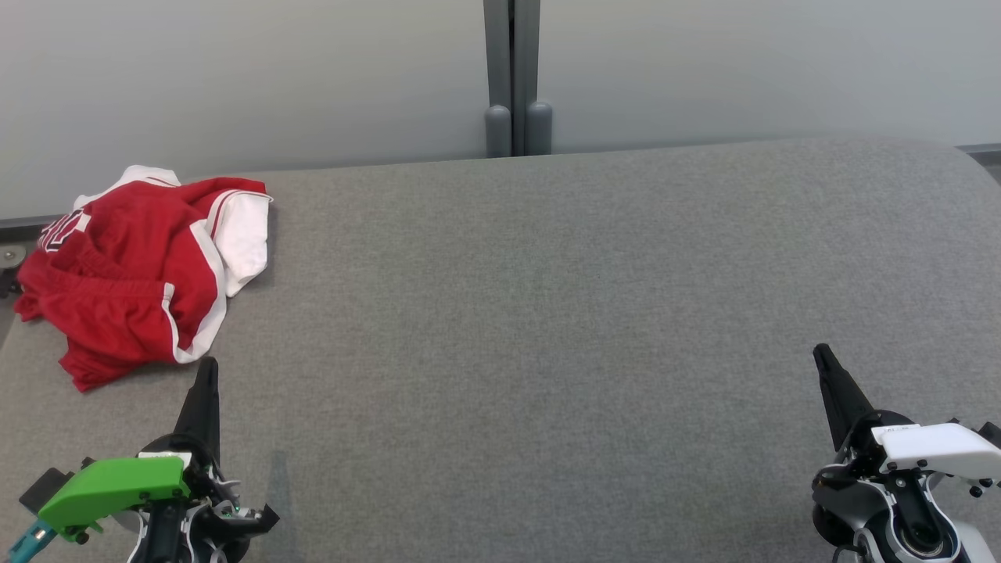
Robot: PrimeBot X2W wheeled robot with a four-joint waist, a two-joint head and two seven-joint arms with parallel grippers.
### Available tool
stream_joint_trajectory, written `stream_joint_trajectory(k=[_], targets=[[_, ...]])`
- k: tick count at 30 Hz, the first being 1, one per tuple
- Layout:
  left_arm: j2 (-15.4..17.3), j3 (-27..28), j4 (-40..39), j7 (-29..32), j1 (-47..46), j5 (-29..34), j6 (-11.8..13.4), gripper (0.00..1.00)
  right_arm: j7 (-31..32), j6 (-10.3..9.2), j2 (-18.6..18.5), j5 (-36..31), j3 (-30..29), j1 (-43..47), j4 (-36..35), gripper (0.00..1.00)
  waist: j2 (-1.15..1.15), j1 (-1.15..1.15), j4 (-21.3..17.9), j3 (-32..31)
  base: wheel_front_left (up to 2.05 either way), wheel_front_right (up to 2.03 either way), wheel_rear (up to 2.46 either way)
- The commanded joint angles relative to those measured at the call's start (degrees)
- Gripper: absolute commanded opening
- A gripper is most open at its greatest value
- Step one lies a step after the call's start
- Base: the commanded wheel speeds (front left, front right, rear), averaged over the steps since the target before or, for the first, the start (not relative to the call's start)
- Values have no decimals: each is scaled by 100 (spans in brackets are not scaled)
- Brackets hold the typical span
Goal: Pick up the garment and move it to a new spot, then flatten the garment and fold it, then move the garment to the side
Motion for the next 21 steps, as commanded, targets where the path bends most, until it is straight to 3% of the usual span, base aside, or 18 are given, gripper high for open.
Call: stream_joint_trajectory(k=[1, 21], targets=[[35, 8, -18, 17, -62, -20, -9, 0, 21, 0, -31, 6, -9, -43, -19, 0, 0, 0, 0, 0, 0, 0, 0], [35, 8, -18, 16, -62, -20, -9, 0, 21, 0, -31, 6, -9, -43, -19, 0, 0, 0, 0, 0, 0, 0, 0]])
